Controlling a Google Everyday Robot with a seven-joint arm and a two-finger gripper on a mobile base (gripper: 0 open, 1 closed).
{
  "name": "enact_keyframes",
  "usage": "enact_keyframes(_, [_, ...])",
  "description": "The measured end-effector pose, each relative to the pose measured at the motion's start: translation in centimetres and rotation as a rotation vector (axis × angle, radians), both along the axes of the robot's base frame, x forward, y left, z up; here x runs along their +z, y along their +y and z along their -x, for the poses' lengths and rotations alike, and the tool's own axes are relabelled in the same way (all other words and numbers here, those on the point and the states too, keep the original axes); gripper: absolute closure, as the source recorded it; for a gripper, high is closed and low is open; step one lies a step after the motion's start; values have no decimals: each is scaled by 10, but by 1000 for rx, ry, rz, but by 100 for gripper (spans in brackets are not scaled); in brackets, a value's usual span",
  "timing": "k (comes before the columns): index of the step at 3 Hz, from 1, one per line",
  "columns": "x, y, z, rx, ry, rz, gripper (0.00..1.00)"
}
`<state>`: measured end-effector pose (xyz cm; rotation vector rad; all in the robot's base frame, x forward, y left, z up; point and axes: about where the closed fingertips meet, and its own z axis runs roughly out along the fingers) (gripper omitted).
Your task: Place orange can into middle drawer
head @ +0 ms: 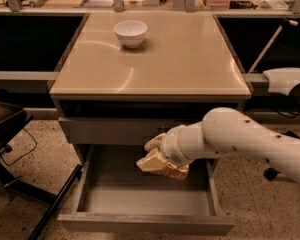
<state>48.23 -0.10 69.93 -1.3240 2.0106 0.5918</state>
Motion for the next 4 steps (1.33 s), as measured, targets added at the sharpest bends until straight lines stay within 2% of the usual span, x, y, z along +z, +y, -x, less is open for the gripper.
enact_keyframes(1, [-58, 31, -25, -24, -1, 11, 100])
enact_keyframes(2, [-49, 48, -44, -43, -62, -13, 100])
enact_keyframes(3, [-49, 47, -44, -46, -62, -13, 100])
enact_keyframes(4, [-80, 42, -52, -92, -47, -58, 100])
